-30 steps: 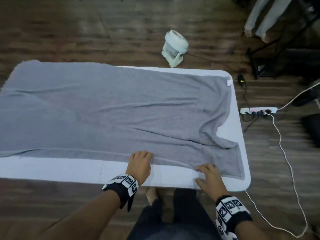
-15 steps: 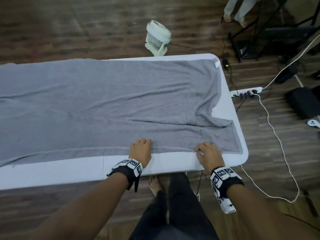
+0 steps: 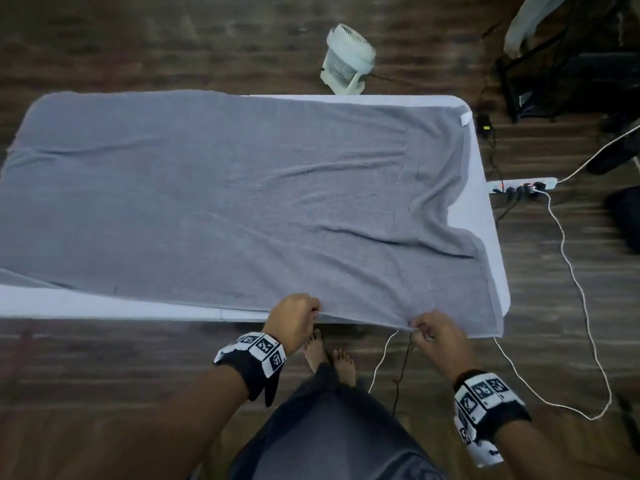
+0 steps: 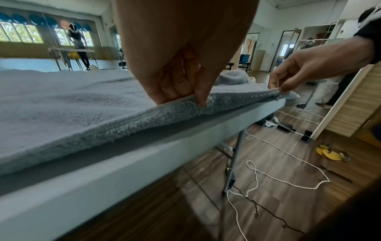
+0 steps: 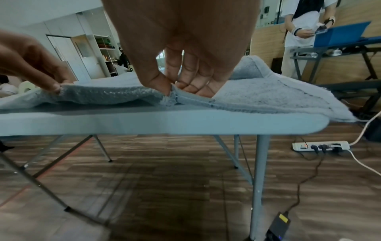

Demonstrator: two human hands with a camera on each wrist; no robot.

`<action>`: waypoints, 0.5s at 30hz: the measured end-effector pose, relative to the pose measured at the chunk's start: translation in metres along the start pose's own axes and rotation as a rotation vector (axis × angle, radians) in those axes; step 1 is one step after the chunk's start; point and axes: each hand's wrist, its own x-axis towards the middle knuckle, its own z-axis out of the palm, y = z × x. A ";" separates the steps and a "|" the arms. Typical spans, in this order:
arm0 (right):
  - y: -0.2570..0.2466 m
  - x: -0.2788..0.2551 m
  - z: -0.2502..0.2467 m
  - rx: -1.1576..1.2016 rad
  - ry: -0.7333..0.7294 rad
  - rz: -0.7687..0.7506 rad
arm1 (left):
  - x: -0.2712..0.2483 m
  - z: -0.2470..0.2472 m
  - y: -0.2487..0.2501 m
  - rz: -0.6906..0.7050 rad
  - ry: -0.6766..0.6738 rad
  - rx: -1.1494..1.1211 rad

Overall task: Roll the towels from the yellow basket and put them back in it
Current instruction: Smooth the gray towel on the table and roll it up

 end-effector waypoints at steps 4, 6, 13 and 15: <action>0.007 -0.021 0.021 -0.053 -0.175 0.082 | -0.020 0.011 0.000 0.018 -0.067 -0.046; 0.000 -0.022 0.028 -0.060 -0.222 0.086 | -0.028 0.010 -0.006 0.022 -0.023 -0.116; -0.110 0.007 0.072 0.001 -0.241 -0.094 | -0.076 -0.020 -0.084 -0.069 0.127 -0.063; -0.158 0.020 0.098 -0.006 -0.270 -0.167 | -0.093 -0.033 -0.124 -0.131 0.161 -0.002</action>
